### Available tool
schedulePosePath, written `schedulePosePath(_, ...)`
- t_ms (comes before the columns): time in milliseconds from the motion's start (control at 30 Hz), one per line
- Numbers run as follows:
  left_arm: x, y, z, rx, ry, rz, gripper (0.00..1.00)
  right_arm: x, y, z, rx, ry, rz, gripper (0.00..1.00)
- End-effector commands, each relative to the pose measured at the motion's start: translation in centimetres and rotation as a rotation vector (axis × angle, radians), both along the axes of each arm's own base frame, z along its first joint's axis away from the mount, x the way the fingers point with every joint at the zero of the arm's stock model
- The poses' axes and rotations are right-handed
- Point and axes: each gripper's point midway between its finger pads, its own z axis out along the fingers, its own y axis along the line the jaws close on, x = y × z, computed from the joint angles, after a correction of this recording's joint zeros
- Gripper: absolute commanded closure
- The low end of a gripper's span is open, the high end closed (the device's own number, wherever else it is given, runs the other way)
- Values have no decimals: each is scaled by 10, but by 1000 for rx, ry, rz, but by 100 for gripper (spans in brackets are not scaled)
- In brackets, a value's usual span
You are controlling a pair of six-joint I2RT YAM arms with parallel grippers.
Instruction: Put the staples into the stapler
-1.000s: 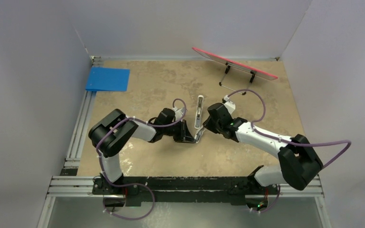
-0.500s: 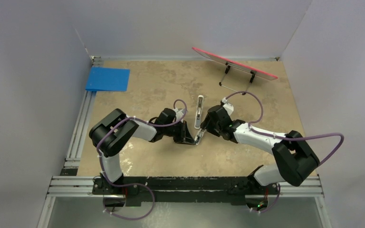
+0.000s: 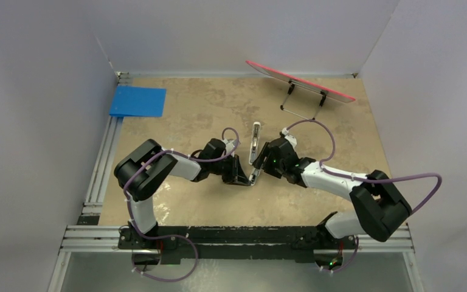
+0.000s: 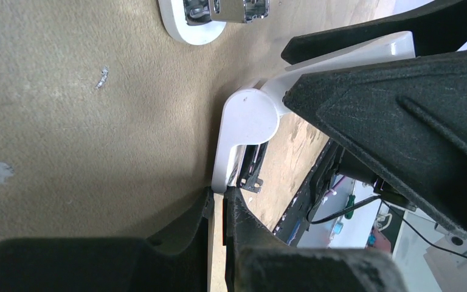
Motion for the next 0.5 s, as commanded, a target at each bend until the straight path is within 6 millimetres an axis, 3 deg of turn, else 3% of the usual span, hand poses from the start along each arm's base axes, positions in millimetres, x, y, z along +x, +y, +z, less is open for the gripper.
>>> schedulePosePath(0,2,8,-14,79,7,35,100,1,10,4,23,-18,34,37)
schedulePosePath(300,1,8,-14,76,10,38,100,-12,15,-14,-67,48,65,49)
schedulePosePath(467,0,8,-14,74,12,39,100,-13,13,-15,-96,59,47,67)
